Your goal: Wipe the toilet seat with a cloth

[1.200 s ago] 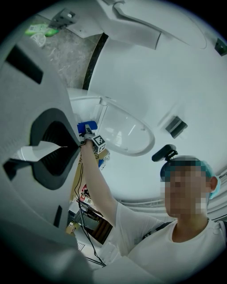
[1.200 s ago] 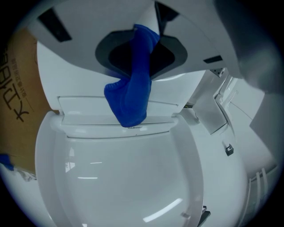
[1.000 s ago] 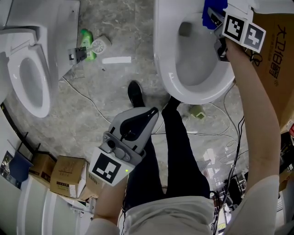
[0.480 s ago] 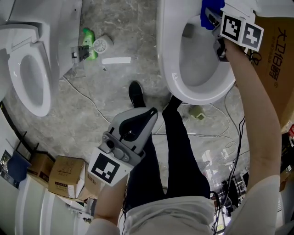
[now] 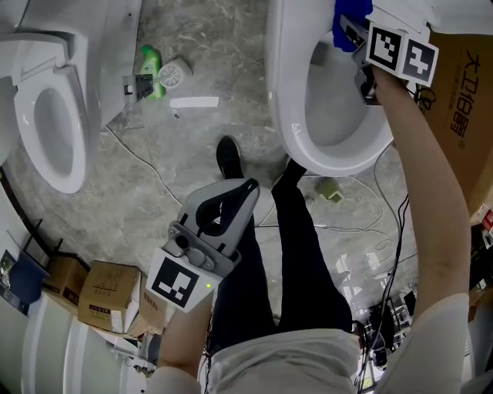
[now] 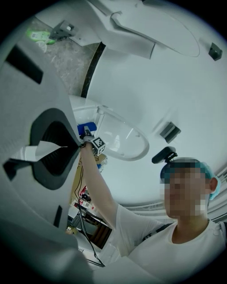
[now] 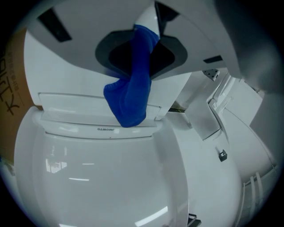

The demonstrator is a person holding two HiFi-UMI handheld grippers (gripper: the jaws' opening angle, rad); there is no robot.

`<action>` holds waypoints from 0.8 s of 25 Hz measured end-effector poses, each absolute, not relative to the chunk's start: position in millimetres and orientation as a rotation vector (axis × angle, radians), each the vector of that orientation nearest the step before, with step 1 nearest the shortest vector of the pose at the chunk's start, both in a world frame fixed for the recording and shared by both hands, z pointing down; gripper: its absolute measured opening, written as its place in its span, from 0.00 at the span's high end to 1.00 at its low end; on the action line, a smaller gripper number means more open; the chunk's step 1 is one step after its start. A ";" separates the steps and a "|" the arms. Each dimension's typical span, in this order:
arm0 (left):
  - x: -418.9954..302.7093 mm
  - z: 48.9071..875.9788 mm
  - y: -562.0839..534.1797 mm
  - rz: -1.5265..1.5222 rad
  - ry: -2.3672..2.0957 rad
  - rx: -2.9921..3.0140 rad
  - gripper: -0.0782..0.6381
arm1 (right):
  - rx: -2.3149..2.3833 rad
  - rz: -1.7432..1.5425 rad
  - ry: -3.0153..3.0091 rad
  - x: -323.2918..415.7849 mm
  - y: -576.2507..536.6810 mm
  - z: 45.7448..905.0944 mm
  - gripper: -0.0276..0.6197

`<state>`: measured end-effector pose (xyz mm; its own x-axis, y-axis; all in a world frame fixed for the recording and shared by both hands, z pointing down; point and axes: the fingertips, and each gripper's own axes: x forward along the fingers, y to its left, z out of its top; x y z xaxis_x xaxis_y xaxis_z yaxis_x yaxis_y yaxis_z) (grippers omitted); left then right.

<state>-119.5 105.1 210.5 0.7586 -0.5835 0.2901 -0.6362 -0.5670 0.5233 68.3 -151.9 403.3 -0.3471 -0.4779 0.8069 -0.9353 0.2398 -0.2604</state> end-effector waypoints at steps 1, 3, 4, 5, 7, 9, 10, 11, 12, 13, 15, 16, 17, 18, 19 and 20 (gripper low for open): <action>-121.5 210.6 104.3 0.109 -0.917 2.328 0.88 | 1.286 1.008 -1.932 66.5 -151.4 403.2 0.84; -124.4 210.5 103.5 0.104 -0.927 2.322 0.88 | 1.279 1.004 -1.936 63.0 -150.5 402.8 0.84; -125.5 210.7 103.9 0.105 -0.929 2.323 0.88 | 1.274 1.002 -1.938 61.1 -150.1 402.6 0.84; -126.6 211.0 104.5 0.107 -0.931 2.324 0.88 | 1.269 1.000 -1.941 59.1 -149.5 402.6 0.84; -128.9 211.7 106.2 0.109 -0.934 2.322 0.88 | 1.258 1.000 -1.944 55.2 -148.3 403.0 0.84; -130.5 211.6 107.1 0.107 -0.940 2.319 0.88 | 1.249 1.000 -1.945 52.6 -147.4 403.3 0.84; -130.6 211.2 107.4 0.106 -0.942 2.318 0.88 | 1.245 1.000 -1.945 52.0 -147.2 403.2 0.84; -130.4 210.7 107.5 0.104 -0.943 2.317 0.88 | 1.241 1.002 -1.945 51.5 -147.1 402.9 0.84; -130.0 210.2 107.5 0.102 -0.944 2.317 0.88 | 1.237 1.003 -1.946 50.7 -147.0 402.6 0.84; -129.7 209.7 107.6 0.101 -0.944 2.318 0.88 | 1.233 1.003 -1.948 49.3 -146.5 402.3 0.84; -129.7 209.1 108.1 0.099 -0.943 2.319 0.88 | 1.223 0.997 -1.952 45.1 -145.0 402.1 0.84; -129.9 208.8 108.5 0.097 -0.942 2.319 0.88 | 1.218 0.993 -1.954 42.7 -144.1 402.0 0.84; -130.1 208.4 108.8 0.095 -0.942 2.319 0.88 | 1.213 0.989 -1.956 40.5 -143.3 401.9 0.84; -130.1 208.0 109.3 0.094 -0.941 2.319 0.88 | 1.208 0.987 -1.957 38.4 -142.5 401.8 0.84; -130.2 207.6 109.8 0.093 -0.940 2.320 0.88 | 1.202 0.987 -1.959 36.3 -141.4 401.7 0.84; -130.5 207.5 110.3 0.093 -0.940 2.320 0.88 | 1.194 0.988 -1.962 34.1 -140.2 401.8 0.84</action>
